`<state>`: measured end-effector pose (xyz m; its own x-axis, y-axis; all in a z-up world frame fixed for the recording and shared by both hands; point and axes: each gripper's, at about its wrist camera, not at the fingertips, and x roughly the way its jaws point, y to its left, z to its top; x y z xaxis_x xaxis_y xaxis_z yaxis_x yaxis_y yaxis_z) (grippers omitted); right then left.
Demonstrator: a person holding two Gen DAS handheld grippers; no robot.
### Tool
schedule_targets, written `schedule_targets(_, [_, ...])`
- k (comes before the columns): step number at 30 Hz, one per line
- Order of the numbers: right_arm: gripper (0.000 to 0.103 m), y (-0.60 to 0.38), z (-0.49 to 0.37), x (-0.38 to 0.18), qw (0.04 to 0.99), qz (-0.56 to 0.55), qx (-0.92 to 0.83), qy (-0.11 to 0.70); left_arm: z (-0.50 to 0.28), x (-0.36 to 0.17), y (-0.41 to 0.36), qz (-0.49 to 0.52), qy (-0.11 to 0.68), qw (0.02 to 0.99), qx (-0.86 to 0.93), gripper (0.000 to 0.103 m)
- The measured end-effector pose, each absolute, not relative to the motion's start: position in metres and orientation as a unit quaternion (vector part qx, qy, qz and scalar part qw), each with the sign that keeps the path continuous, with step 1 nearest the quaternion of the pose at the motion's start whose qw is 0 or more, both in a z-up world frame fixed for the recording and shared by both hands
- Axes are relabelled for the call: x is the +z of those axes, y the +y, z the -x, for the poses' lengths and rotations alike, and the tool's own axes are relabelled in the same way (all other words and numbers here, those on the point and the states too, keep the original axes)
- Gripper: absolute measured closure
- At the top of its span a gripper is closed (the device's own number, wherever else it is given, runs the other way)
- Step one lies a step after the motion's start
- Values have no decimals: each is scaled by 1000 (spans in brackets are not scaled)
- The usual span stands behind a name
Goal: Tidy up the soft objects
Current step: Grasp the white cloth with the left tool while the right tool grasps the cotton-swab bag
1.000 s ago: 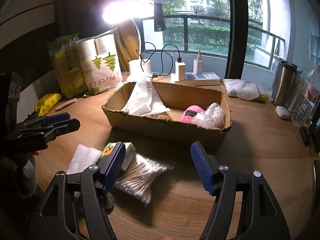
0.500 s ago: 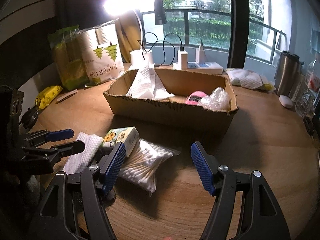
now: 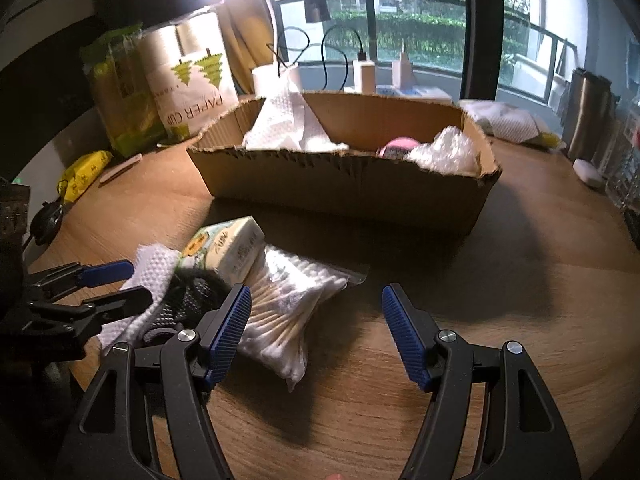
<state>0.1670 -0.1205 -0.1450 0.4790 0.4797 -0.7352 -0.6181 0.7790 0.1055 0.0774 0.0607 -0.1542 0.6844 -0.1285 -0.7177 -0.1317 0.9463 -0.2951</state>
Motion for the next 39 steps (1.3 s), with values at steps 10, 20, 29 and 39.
schedule_targets(10, [32, -101, -172, -159, 832, 77, 346, 427, -72, -153, 63, 192, 387, 901, -44, 71])
schedule_targets(20, [53, -96, -170, -161, 823, 82, 360, 431, -63, -137, 71, 206, 362, 908, -47, 93])
schedule_targets(29, [63, -105, -166, -152, 833, 89, 354, 416, -59, -116, 76, 196, 338, 920, -33, 95])
schedule_targets(39, [63, -127, -166, -130, 849, 76, 344, 395, -64, -96, 72, 175, 324, 930, -23, 95])
